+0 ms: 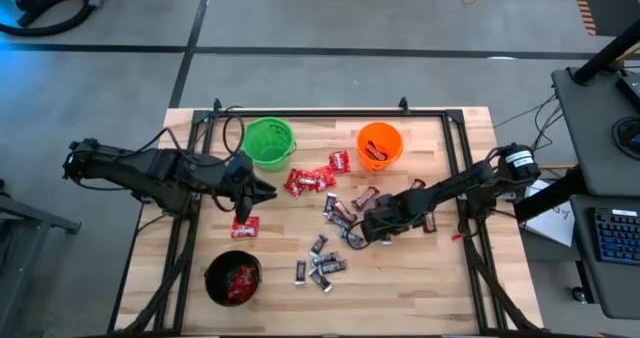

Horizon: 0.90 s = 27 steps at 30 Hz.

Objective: Sort candy
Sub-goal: Put the black chocolate into the green bucket

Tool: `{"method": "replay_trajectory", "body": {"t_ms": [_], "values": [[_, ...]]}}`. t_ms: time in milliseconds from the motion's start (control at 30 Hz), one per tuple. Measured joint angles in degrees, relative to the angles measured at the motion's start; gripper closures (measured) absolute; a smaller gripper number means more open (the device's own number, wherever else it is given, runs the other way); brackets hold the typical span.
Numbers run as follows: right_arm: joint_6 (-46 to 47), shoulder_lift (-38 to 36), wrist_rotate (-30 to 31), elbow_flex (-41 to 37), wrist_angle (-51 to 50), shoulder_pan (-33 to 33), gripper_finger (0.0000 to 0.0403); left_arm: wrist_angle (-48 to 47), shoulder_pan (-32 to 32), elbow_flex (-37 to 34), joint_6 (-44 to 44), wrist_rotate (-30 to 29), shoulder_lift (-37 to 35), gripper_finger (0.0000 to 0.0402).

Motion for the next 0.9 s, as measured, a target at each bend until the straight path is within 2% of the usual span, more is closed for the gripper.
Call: {"method": "replay_trajectory", "body": {"t_ms": [133,367,467,567,600,700,767,900], "values": [[-0.69,-0.12,0.33,0.01,-0.58,-0.01,0.03,0.33,1.22,-0.02,0.11,0.03,-0.08,0.0327],[-2.16,-1.27,0.31,0.73,-1.8,-0.02,0.0382,0.47,7.48,-0.04,-6.15,1.36,-0.57,0.0327],[-2.65,-3.01,0.26,2.2,-2.13,-0.11,0.039,0.45,9.47,-0.04,-5.69,2.06,-0.98,0.0327],[-4.16,-5.17,0.27,4.05,-2.45,-0.13,0.039,0.67,11.3,-0.04,-3.63,5.22,-1.75,0.0327],[-4.79,-5.97,0.6,4.79,-2.55,-0.15,0.039,0.73,11.74,-0.04,-2.82,7.38,-2.0,0.0327],[-7.49,-8.5,3.05,7.45,-2.64,-0.53,0.039,2.53,12.49,-0.04,2.24,18.98,-2.48,0.0327],[-10.21,-10.02,5.02,9.59,-2.64,-1.6,0.039,4.24,12.43,-0.04,5.17,23.0,-2.72,0.0327],[-17.86,-12.42,8.68,15.13,-2.65,-6.44,0.039,4.58,13.19,-0.04,7.66,22.58,-3.02,0.0327]]}}
